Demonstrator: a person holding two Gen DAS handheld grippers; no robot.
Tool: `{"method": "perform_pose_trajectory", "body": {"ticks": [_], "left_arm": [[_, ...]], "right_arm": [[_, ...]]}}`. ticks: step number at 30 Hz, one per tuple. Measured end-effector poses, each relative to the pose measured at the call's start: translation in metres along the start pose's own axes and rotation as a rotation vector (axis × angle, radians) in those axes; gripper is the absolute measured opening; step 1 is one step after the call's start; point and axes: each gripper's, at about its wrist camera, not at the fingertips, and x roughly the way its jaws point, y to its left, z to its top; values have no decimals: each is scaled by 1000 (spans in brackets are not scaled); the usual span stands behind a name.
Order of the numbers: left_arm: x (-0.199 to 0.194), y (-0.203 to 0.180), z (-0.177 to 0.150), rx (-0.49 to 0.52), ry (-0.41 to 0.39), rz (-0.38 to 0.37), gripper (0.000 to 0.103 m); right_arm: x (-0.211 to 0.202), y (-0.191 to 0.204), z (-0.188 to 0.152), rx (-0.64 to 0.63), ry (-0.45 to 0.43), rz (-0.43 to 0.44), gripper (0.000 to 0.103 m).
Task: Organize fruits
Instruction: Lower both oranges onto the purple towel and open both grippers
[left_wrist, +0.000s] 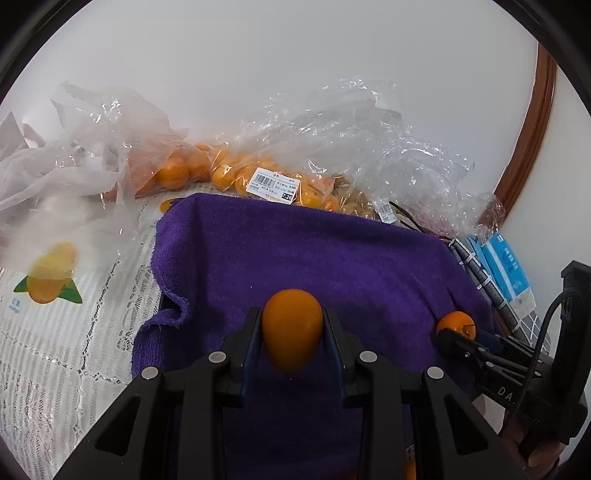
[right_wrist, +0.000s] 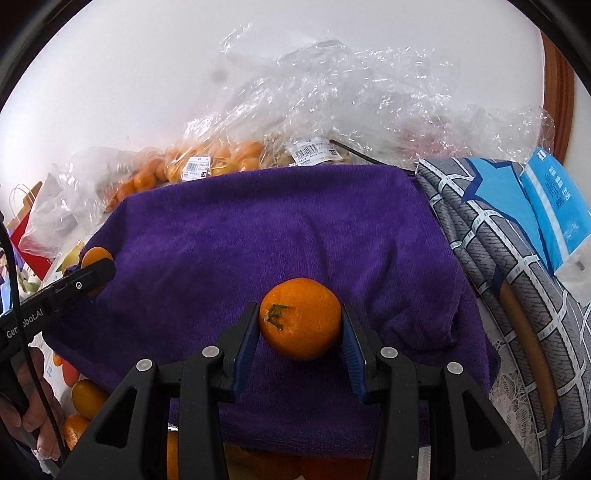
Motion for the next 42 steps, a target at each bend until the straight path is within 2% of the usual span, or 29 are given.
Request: {"method": "perform_pose_trajectory", "body": {"ticks": [3,5,8,12,18,20,22,29,32,37,39,42], "left_arm": [[-1,-1,0,5,-7,0,30],[-1,-1,0,10,-11,2,30],[-3,-2,0,14,-21,5,33],[-8,-2,1,14,-49,-10,45],[-12,-3,1,12,-78,-3,45],[-15,-3,0,7,-100,7,45],[-18,-2,0,5,-122,16,45],[-28,-6,0,34,-167,49,45],[-31,-9,1,49,-173,68,45],[-56,-11,9,15,-196,21,45],[-67,-13,8,17,-183,16,45],[-80,-15,3,36,-152,-2,45]], "right_arm": [[-6,1,1,-19,-23,-17,47],[-12,2,2,-30,-48,-30,60],[-21,3,2,-42,-92,-62,61],[-25,4,3,-51,-97,-94,63],[-25,8,3,-83,-64,-155,69],[-25,9,3,-87,-66,-166,83],[-26,9,2,-87,-60,-164,88],[-31,9,3,-45,-36,-197,93],[-38,12,4,-71,-64,-184,93],[-60,21,0,-113,-136,-181,93],[-72,24,-2,-101,-141,-158,93],[-91,27,-10,-84,-122,-60,93]]}}
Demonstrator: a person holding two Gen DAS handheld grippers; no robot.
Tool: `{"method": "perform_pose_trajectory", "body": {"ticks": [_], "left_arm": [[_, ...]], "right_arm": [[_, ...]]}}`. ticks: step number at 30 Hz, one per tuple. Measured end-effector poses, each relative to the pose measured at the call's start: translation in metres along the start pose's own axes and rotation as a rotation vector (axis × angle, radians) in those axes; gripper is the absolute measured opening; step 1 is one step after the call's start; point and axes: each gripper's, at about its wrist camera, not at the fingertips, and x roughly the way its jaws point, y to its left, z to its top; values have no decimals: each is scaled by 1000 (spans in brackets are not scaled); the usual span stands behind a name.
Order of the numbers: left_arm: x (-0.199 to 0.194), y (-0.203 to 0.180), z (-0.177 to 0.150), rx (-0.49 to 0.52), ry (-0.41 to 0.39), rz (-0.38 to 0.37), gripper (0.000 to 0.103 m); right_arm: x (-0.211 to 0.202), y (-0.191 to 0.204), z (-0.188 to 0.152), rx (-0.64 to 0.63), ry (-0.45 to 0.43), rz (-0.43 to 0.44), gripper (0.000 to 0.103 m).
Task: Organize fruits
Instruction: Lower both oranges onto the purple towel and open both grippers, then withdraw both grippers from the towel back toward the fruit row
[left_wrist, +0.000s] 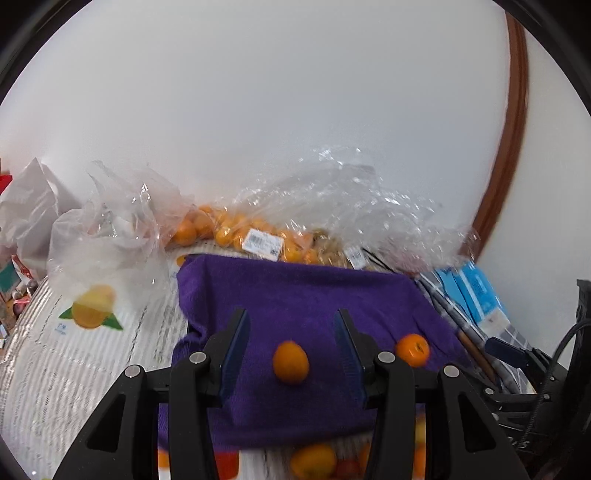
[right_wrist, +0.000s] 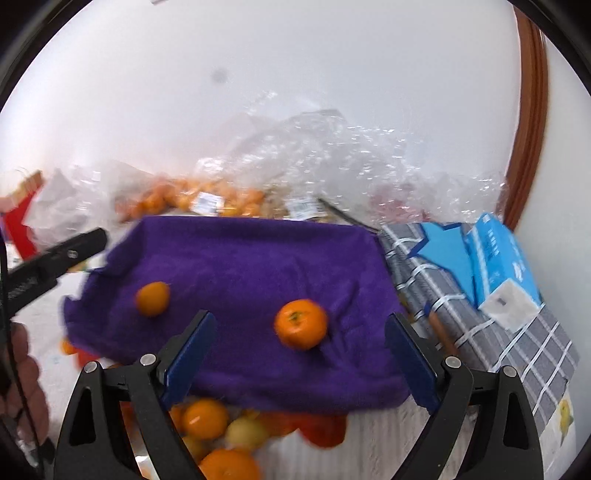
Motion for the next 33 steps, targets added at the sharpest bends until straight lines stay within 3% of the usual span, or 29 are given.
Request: {"method": "perform_pose_trajectory", "body": {"ticks": [3,9,14,17,20,23,29,33], "left_arm": [[-16,2,-8,14,35,-21,45],[-40,10,-25,2,84,2,45],[-52,18,-48,-35,128,10,45],[-51,15,-65,-7,182,46,45],[-57,10,-82,41,172,90,45],[-65,8,-94,89,146,105,45],[-58,17,-97,70,167,65,45],[-56,35,-100,-27,173,-3,45]], "right_arm": [[-16,4,-8,23,-4,48,93],[-52,16,-34,12,-35,-59,93],[-76,18,-52,27,-37,-36,93],[-86,9,-65,80,-44,-10,93],[-91,-3,-76,147,-49,18,93],[-93,-9,-84,152,-37,-13,93],[-88,-8,-87,138,-2,16,90],[-72,3,-90,113,19,53,79]]}}
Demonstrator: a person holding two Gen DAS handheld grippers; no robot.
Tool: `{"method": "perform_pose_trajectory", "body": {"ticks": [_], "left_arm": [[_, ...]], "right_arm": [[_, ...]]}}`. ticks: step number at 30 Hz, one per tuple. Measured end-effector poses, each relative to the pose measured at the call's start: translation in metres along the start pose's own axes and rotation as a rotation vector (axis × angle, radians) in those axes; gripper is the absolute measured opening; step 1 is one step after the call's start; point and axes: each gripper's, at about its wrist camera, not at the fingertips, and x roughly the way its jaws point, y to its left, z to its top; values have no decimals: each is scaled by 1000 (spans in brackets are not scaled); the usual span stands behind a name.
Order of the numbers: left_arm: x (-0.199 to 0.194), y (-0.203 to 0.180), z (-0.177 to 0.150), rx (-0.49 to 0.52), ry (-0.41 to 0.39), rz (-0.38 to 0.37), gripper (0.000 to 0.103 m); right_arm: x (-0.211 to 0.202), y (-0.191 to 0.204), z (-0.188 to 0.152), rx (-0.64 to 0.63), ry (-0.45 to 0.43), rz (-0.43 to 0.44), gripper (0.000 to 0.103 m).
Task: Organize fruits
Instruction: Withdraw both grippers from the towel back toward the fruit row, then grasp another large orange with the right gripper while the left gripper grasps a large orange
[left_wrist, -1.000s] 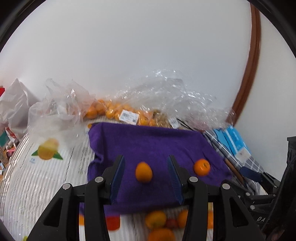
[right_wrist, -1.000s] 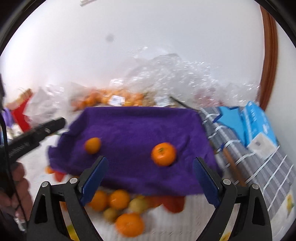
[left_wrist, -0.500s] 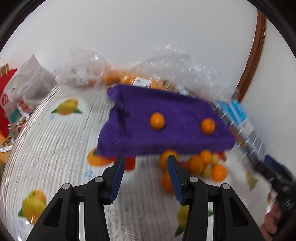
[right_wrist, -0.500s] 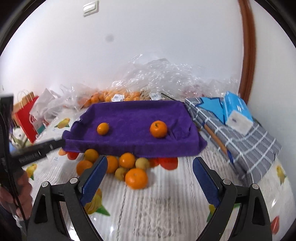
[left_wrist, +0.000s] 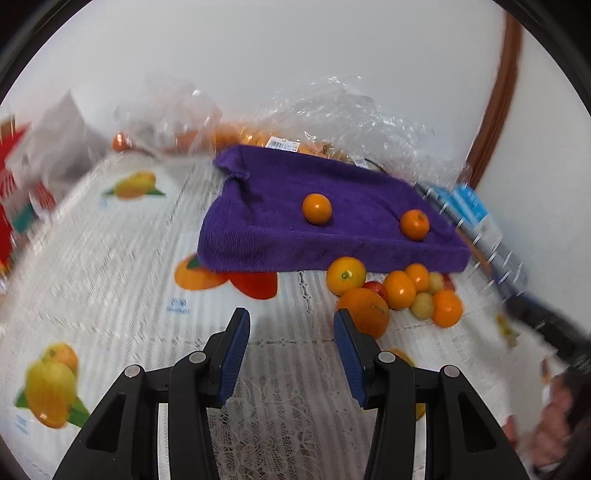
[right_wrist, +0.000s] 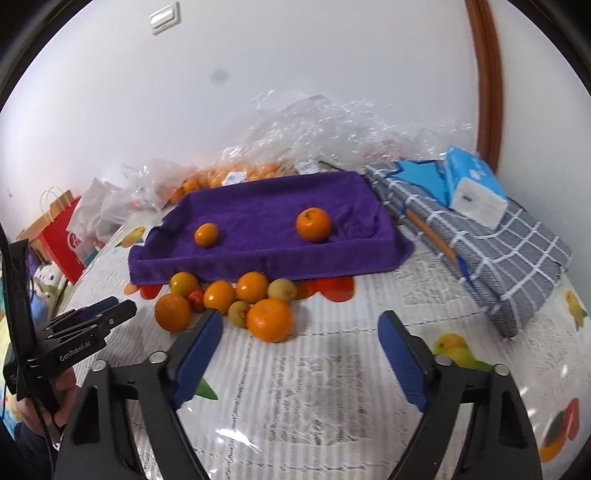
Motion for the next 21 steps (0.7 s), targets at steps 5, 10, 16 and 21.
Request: {"method": "perform_pose_trajectory", "body": {"ticks": [5,10,16,21], "left_arm": [[-1,2,-1,-13,-13,10,45],[5,-2,-1,8,18,-18,45],[7,-1,-1,8,31,-31,45],[11,1,-1,-6,49,-36,45]], "right_arm": [[29,12,-5,-30,63,21,68],[51,16,-6,-64,101,31,63],[72,12,-2,-56,159,77,52],[76,7,1,-41,174,112,40]]}}
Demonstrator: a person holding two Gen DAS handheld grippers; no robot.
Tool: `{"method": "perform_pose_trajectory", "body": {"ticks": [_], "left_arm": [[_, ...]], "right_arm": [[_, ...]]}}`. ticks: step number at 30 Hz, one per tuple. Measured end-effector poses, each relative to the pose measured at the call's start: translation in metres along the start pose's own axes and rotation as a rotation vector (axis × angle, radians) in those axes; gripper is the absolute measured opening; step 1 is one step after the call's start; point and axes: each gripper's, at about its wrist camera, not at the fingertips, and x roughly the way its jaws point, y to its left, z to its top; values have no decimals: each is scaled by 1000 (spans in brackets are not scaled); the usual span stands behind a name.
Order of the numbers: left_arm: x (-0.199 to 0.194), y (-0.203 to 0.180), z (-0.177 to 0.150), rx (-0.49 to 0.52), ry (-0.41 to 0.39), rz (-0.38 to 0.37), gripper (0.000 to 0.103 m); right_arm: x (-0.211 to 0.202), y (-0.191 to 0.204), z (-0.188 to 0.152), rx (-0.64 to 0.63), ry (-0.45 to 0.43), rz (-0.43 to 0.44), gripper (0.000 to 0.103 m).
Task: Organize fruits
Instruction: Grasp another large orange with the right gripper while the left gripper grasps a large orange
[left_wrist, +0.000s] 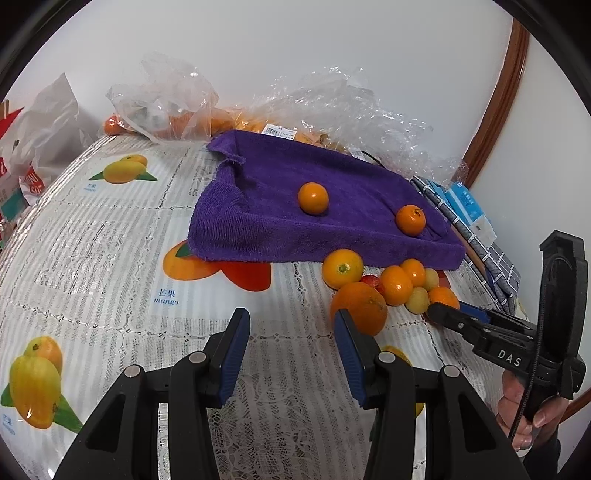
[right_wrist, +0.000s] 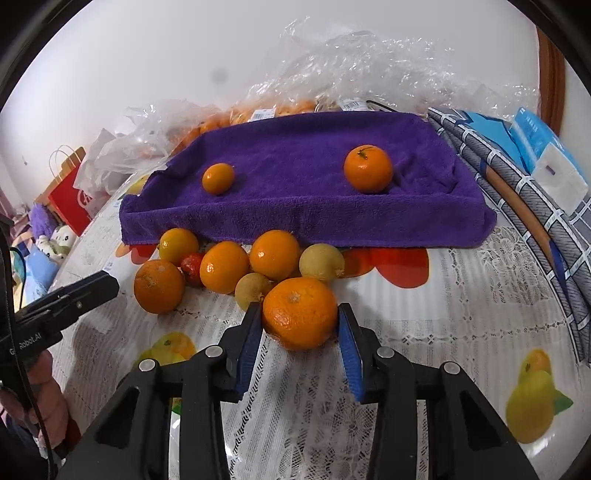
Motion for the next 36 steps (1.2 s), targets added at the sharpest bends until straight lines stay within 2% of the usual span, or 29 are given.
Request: {"method": "perform_pose_trajectory", "body": {"ticks": [6,11,19,24,27,29,32,36], "left_arm": [[1,0,-1,-1,3,-3,45],[2,0,-1,4,11,-10,45],[1,0,-2,6,12,-21,45],[0,-3,-3,23,12,-44,45],[2,-8,-4,47,27,-55,45],[5,-14,-3,75,40,-36,45],[10,-30,-3,128,55,-7,45],[23,-49,2,142,82,-20,45]], "right_arm": [[-22,-10,-13,19,-33,-40,40],[-40,-18,-28,10,-8,-65,40],[-33,-22,-36,35,-3,-69,41],[-40,-22,-38,40,-46,-96,40],[-48,-24,-40,45,-78,-99,41],[-50,-27,-40,56,-89,-83,41],[-52,-28,-40,63,-95,-89,41],[-50,-25,-40,50,-87,-88,41]]}}
